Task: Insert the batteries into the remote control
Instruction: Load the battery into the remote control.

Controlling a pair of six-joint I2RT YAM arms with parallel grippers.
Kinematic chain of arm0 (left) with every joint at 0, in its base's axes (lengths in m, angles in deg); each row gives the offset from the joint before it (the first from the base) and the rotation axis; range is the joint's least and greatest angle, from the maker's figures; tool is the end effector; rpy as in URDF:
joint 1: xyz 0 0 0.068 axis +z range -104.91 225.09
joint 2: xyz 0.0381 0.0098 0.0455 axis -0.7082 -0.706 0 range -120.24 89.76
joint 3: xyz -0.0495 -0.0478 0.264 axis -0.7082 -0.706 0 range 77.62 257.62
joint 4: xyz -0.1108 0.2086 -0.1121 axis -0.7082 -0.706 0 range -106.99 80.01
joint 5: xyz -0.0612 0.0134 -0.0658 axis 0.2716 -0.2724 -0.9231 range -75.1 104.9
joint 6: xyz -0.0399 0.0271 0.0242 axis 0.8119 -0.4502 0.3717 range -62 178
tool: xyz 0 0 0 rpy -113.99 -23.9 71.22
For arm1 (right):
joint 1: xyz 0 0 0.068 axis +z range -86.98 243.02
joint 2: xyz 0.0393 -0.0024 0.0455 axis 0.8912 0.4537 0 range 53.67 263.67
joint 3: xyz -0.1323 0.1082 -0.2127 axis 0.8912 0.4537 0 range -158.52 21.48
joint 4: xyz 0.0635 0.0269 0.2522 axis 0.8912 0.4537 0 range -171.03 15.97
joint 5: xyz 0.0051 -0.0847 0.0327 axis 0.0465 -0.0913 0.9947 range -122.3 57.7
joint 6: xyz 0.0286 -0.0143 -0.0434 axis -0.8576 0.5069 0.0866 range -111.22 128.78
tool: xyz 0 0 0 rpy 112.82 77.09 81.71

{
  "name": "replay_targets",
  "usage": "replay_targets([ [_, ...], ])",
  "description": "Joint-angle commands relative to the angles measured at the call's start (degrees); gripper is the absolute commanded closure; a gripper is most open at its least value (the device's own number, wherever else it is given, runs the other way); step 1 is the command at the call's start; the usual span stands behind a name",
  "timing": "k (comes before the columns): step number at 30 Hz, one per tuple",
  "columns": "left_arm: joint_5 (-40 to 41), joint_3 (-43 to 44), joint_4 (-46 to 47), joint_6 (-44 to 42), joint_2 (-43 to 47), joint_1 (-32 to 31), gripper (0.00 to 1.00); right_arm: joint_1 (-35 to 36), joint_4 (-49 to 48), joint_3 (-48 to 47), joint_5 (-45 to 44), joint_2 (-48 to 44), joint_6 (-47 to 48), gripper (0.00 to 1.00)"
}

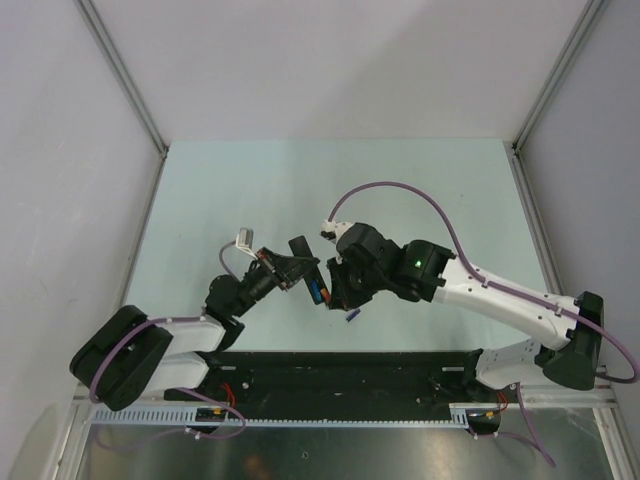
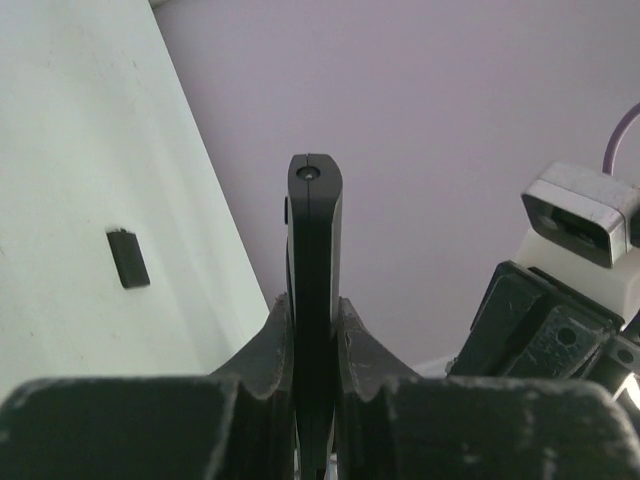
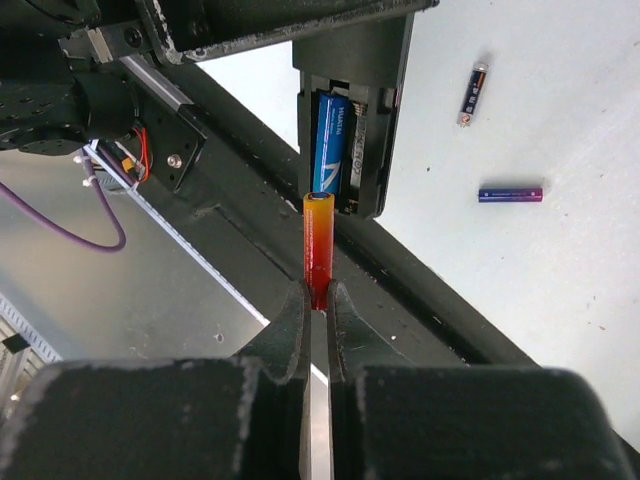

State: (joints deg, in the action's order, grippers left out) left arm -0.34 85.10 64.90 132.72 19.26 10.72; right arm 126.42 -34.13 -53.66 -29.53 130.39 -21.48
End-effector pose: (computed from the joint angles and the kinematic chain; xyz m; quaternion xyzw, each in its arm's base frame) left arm 0.1619 -0.1220 0.1935 -0.1188 0.6217 -0.6754 0.3785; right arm 0.1231 0.2498 0.3416 -0.2748 0.8936 0.2738 0.2260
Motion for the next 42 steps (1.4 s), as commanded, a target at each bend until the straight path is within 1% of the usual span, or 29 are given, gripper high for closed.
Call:
replay_targets([
  [1, -2.86, 2.53, 6.67, 3.42, -1.66, -0.43, 1.0, -2.04, -0.23, -2.21, 5.05, 1.14, -1.11, 1.0],
  [7, -2.77, 2.36, 7.28, 2.8, -1.75, -0.61, 1.0, -3.89, -0.22, -2.21, 6.82, 2.2, -1.47, 1.0],
  [12, -2.95, 2.36, 7.37, 4.2, -2.88, -0.87, 1.0, -4.95, 0.39, -2.56, 8.13, 3.43, -1.91, 1.0],
  [23, -2.33, 2.27, 9.04, 5.61, -5.7, -1.31, 1.0, -8.46, 3.82, -3.53, 12.61, 5.54, -3.23, 1.0],
  [33, -2.16, 2.53, 12.12, 7.02, -9.74, -1.75, 1.0, -9.96, 5.31, -4.41, 17.44, 7.38, -3.4, 1.0],
  [42, -1.81, 2.8, 14.14, 7.46, -10.98, -2.02, 1.0, -9.87, 7.42, -4.58, 18.42, 9.4, -2.7, 1.0],
])
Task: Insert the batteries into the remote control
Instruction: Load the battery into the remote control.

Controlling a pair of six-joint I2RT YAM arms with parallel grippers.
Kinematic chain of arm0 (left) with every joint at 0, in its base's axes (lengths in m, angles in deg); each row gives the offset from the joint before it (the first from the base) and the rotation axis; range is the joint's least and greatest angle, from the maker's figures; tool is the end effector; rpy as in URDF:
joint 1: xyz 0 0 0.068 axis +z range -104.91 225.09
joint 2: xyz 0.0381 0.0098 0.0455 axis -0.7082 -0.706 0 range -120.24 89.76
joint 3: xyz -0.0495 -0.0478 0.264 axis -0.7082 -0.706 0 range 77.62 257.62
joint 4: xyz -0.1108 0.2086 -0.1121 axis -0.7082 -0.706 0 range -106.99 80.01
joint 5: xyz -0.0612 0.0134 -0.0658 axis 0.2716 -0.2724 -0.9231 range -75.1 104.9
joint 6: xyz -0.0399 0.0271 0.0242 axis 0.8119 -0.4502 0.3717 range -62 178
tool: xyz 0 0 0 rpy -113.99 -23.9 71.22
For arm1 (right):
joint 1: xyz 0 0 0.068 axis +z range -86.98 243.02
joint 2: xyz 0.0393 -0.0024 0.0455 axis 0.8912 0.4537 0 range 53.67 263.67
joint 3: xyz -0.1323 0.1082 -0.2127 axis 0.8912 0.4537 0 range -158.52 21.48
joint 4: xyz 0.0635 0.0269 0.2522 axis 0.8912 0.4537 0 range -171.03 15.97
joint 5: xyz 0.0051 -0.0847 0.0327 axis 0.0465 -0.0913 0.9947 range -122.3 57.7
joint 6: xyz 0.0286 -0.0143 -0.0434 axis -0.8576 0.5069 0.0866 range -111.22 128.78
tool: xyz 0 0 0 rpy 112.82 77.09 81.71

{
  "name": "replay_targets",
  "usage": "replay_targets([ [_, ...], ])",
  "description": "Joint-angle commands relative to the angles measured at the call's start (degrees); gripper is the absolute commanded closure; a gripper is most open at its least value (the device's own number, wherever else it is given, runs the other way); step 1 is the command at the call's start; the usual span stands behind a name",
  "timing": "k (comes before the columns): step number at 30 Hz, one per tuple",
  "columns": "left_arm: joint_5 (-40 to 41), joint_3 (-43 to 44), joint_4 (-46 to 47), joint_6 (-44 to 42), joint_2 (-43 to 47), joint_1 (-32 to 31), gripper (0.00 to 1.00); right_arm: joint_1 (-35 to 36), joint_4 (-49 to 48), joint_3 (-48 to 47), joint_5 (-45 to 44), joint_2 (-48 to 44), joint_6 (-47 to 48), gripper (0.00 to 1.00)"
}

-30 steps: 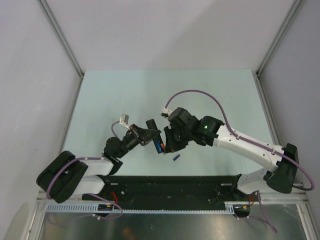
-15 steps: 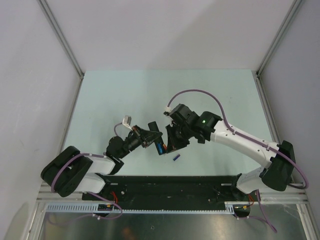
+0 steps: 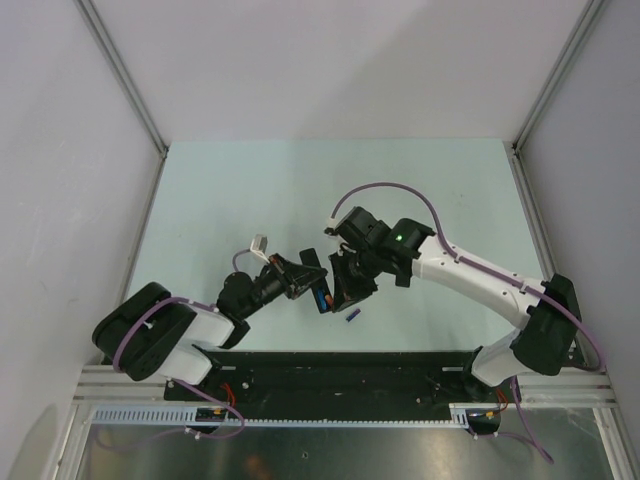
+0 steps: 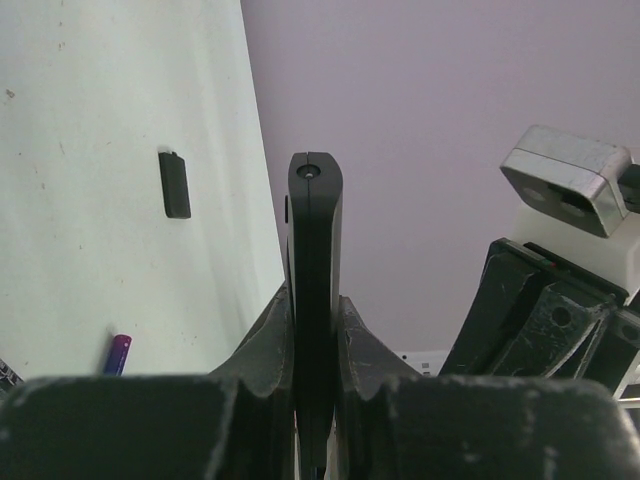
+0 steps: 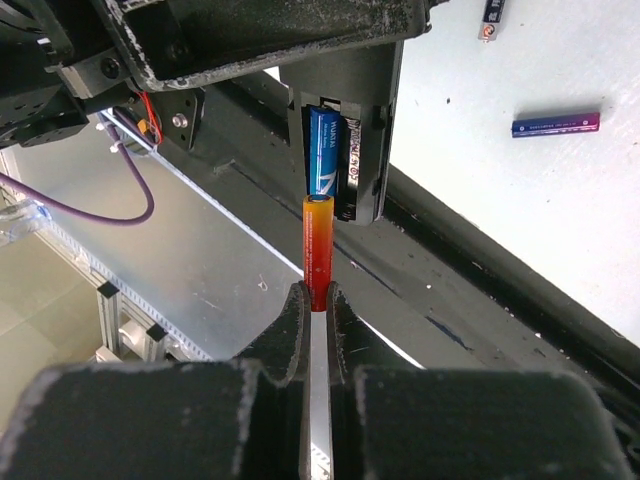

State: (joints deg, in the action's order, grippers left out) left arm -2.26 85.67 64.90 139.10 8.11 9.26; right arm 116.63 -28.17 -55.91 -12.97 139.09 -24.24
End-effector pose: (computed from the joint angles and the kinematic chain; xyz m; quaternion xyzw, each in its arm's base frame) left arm 0.1693 -0.1351 0.1590 -0.1676 0.6790 -0.6572 0.2810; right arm 0.1698 0.2503 0.3078 -0.2120 0.9313 0.2881 0.0688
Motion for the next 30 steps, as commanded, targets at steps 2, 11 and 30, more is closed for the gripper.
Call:
replay_targets([
  [2, 0.12, 2.23, 14.23, 0.99, 0.52, -0.64, 1.0, 0.01, 1.46, -2.42, 1.76, 0.97, 0.06, 1.0],
  [11, 0.12, 2.23, 14.32, -0.15, 1.84, -2.22, 1.0, -0.08, 1.46, -2.33, 0.89, 2.29, 0.23, 1.0],
  [30, 0.38, 1.79, 14.32, -0.24, 4.3, -4.24, 1.0, -0.69, 2.16, -2.42, -3.77, 3.25, 0.14, 1.0],
])
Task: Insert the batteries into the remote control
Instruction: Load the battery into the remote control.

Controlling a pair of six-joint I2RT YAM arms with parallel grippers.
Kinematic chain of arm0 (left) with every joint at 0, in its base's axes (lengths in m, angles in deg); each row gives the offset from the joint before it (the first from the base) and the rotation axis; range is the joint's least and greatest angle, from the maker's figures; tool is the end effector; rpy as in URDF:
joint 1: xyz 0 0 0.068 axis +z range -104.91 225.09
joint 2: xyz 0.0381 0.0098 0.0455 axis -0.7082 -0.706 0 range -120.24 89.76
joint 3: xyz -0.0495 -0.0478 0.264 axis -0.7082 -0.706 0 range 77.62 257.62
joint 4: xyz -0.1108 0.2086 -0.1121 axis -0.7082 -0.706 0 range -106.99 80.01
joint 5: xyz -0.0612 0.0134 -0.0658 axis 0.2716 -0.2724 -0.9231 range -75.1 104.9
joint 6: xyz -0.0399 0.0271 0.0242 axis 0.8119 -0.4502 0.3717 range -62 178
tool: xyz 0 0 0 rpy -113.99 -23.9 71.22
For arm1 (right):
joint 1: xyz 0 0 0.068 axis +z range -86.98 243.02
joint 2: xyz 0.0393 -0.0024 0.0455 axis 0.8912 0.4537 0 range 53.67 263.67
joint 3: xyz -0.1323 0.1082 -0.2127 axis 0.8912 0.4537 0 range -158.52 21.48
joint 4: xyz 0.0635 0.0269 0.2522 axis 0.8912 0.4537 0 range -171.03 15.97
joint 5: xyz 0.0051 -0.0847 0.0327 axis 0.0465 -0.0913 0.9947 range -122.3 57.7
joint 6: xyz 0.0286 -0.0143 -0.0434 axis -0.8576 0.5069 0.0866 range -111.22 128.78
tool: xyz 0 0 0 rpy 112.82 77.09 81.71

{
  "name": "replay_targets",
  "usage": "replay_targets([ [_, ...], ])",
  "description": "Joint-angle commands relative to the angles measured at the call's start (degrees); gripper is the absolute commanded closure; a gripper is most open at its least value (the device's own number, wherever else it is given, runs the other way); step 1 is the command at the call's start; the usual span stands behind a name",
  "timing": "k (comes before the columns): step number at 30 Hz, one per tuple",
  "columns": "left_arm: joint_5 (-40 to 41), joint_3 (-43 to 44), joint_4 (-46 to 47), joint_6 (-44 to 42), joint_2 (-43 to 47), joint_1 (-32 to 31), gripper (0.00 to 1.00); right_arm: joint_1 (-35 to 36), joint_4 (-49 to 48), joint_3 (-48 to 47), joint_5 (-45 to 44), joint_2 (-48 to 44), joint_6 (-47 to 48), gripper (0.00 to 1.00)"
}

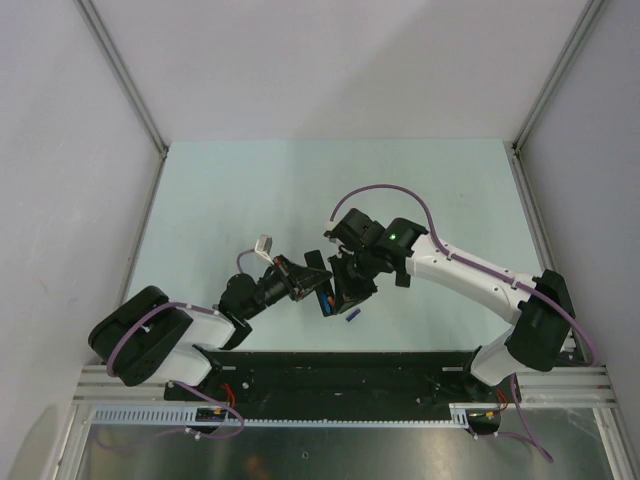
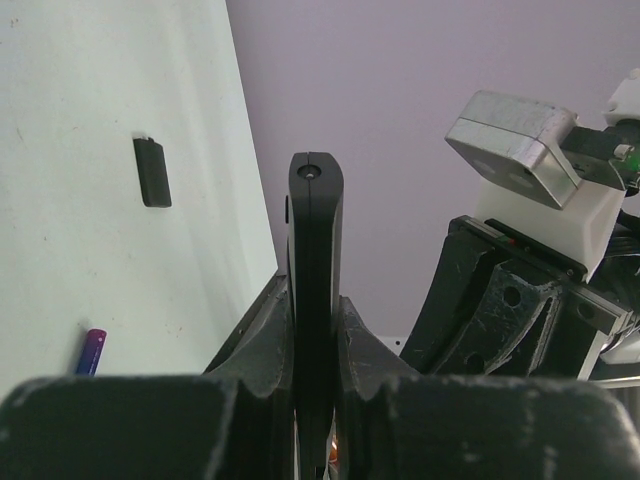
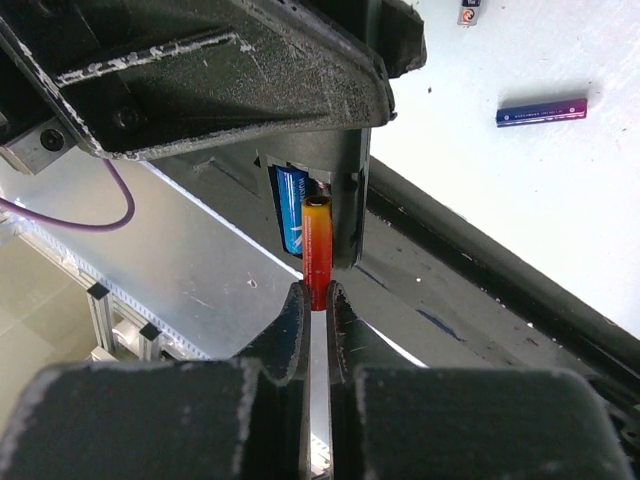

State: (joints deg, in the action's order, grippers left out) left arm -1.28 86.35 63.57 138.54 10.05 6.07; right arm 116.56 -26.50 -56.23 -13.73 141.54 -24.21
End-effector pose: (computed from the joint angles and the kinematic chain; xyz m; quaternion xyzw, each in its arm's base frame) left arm 0.1627 -0.1446 0.1660 -0.1473 0.6757 -0.6674 0.2763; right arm 0.1739 0.2544 0.2958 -0.2065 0.9412 0.2628 0.0496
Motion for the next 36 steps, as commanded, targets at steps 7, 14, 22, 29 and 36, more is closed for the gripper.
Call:
replay_targets([
  [7, -0.51, 1.02, 15.65, 0.68, 3.15, -1.4, 1.0, -1.07, 0.32, -2.0, -4.33, 1.24, -0.05, 1.0],
  [14, -0.25, 0.94, 15.56, 0.77, 3.59, -1.75, 1.0, -1.51, 0.15, -2.09, -5.91, 1.77, -0.75, 1.0],
  [22, 0.98, 0.67, 15.65, 1.03, 3.5, -2.46, 1.0, -1.59, -1.35, -2.01, -8.11, 2.65, -2.16, 1.0],
  [29, 0.98, 0.85, 15.65, 2.79, 3.15, -2.46, 1.0, -1.6, -2.84, -2.01, -10.3, 2.92, -2.51, 1.0],
  [36, 1.42, 1.11, 15.74, 4.19, 3.41, -2.46, 1.0, -1.16, -3.02, -2.62, -11.27, 2.65, -2.08, 0.95],
])
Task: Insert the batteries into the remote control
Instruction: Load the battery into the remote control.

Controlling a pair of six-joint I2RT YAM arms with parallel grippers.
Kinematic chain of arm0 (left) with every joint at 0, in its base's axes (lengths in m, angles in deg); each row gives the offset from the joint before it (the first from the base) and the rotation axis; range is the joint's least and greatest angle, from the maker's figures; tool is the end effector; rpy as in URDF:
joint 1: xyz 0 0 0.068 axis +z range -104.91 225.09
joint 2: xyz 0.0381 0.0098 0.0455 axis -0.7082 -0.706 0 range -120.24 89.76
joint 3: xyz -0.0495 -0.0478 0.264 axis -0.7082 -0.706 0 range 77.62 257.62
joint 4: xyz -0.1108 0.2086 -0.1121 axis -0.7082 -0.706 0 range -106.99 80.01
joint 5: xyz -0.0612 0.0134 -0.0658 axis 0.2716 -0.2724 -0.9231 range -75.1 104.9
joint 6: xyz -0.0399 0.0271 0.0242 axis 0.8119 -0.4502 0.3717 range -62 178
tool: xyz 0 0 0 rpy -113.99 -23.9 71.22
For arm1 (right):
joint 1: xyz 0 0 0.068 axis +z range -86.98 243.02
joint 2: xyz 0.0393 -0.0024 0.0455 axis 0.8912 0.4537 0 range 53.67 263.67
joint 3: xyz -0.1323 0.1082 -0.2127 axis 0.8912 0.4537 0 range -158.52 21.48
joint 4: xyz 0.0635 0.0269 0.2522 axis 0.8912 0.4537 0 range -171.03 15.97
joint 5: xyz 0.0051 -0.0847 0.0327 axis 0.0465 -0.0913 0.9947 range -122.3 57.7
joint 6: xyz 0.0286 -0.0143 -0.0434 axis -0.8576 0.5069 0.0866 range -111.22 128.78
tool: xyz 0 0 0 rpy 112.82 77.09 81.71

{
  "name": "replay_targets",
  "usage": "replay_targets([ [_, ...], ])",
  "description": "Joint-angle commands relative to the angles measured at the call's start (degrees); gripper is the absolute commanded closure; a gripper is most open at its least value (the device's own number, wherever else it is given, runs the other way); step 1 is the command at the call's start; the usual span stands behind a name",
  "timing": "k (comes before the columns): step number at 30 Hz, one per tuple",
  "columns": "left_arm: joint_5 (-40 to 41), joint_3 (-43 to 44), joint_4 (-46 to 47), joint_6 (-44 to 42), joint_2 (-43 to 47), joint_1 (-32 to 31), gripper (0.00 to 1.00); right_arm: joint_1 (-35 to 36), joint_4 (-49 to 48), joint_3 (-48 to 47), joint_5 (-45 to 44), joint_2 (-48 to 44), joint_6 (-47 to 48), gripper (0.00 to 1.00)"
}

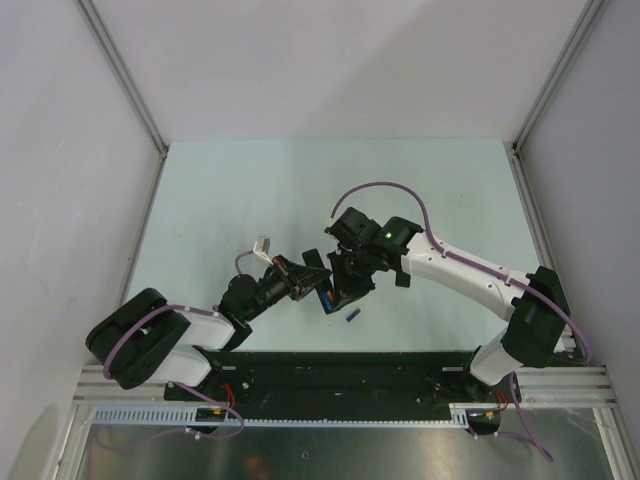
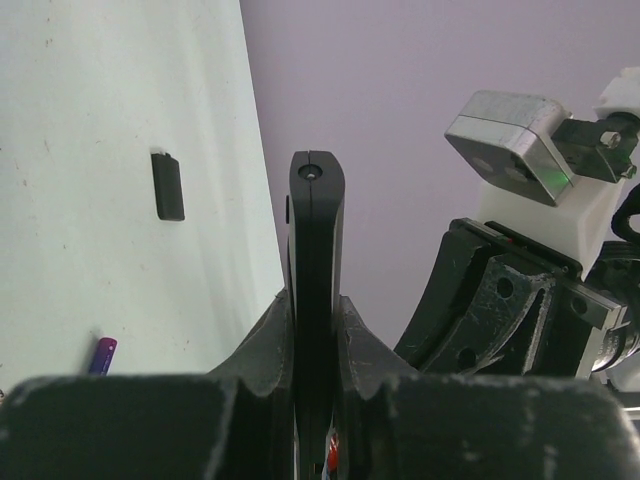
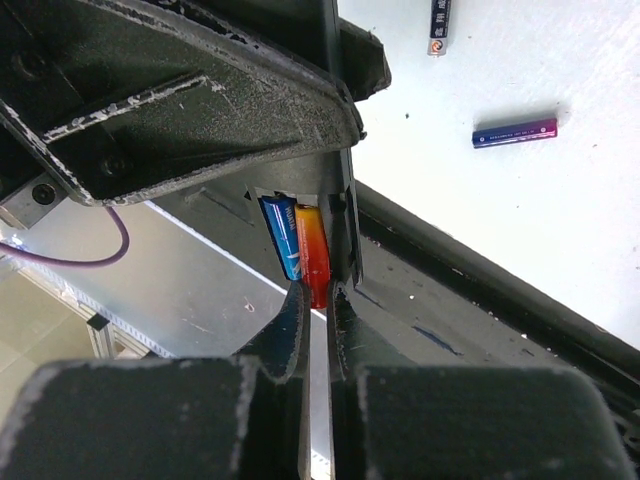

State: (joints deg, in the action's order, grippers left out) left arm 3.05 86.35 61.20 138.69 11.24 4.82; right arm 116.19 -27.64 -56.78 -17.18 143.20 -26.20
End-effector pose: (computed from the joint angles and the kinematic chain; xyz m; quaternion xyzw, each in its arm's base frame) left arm 0.1610 -0.1459 0.1656 -0.1706 0.6774 -0.6550 0.2881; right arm 0.1821 0.2587 0.2905 -0.1814 0.9505 0.2434 0.0669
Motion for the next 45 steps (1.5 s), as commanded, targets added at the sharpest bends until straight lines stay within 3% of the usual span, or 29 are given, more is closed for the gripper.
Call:
replay_targets([
  [1, -2.82, 1.2, 18.18, 4.13, 2.23, -1.21, 1.0, -0.7, -1.71, -2.16, -7.91, 0.9, -0.09, 0.93],
  [16, -1.68, 1.64, 18.27, 4.83, 1.79, -1.13, 1.0, 0.8, 0.93, -3.57, -9.58, 0.29, 0.27, 0.78],
  [45, -1.59, 1.73, 18.63, 5.89, -0.84, -1.04, 1.0, 1.85, 2.69, -6.29, -11.07, -2.17, 0.79, 0.63],
])
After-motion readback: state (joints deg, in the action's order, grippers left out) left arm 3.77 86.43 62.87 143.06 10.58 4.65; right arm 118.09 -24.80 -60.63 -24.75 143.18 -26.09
